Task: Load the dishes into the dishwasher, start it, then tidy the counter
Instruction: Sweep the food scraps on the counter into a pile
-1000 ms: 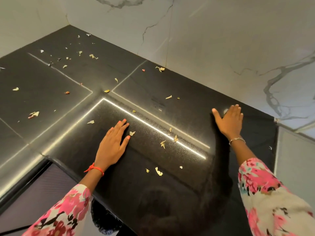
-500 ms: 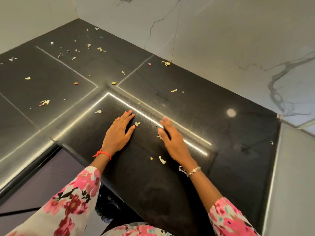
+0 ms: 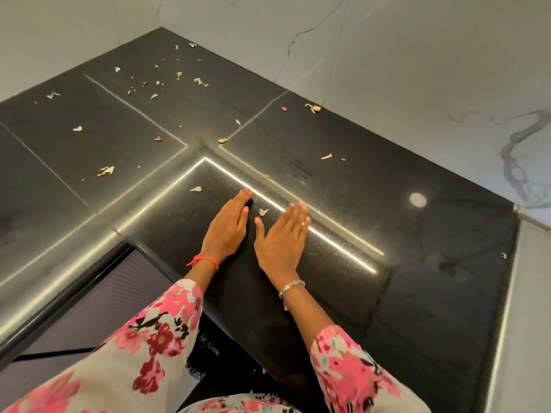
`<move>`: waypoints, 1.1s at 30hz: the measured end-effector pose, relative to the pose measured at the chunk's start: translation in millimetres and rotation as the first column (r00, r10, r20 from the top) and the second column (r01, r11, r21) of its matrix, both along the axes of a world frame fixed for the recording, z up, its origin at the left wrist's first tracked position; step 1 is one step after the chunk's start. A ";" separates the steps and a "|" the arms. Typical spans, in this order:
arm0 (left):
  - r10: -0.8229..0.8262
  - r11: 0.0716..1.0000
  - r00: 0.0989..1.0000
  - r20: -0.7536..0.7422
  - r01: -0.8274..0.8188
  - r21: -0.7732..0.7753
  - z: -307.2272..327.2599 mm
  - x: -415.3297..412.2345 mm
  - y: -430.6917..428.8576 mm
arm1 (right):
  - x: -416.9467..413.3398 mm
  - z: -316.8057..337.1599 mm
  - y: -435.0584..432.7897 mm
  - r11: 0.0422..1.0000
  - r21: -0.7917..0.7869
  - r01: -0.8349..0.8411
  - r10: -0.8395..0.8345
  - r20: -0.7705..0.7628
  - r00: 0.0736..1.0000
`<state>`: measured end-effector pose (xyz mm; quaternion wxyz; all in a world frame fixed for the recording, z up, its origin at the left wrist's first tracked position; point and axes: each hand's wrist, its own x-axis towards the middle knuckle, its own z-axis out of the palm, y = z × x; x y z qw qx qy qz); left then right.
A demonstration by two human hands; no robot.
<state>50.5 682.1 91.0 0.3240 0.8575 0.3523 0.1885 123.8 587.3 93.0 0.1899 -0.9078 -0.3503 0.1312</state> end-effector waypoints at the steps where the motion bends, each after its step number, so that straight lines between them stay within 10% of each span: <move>1: 0.011 1.000 1.000 0.014 -0.010 -0.021 1.2 0.1 0.0 | 3.3 2.3 7.6 0.994 0.069 -0.086 0.090 -0.061 0.994; 6: 0.018 0.999 0.999 0.037 -0.017 -0.029 1.6 -2.3 1.8 | 15.3 13.9 1.2 0.907 0.405 0.112 0.009 -0.287 0.958; 11: 0.025 0.996 0.993 0.112 -0.016 -0.084 2.6 -3.3 2.4 | -18.9 -1.3 -32.3 0.981 0.062 0.182 -0.181 -0.020 0.983; 19: 0.041 0.946 0.943 0.330 0.069 -0.316 16.5 -35.7 40.0 | -43.8 -5.7 72.2 0.984 -0.051 0.172 -0.168 0.068 0.983; 26: -0.089 0.991 0.986 0.140 0.102 -0.085 9.7 -77.2 145.5 | -6.8 14.3 99.5 0.940 0.300 0.162 -0.136 -0.107 0.985; 33: -0.187 0.982 0.981 -0.046 0.189 0.028 3.9 -56.1 208.3 | 57.7 7.4 52.3 0.962 -0.019 0.274 -0.274 0.003 0.962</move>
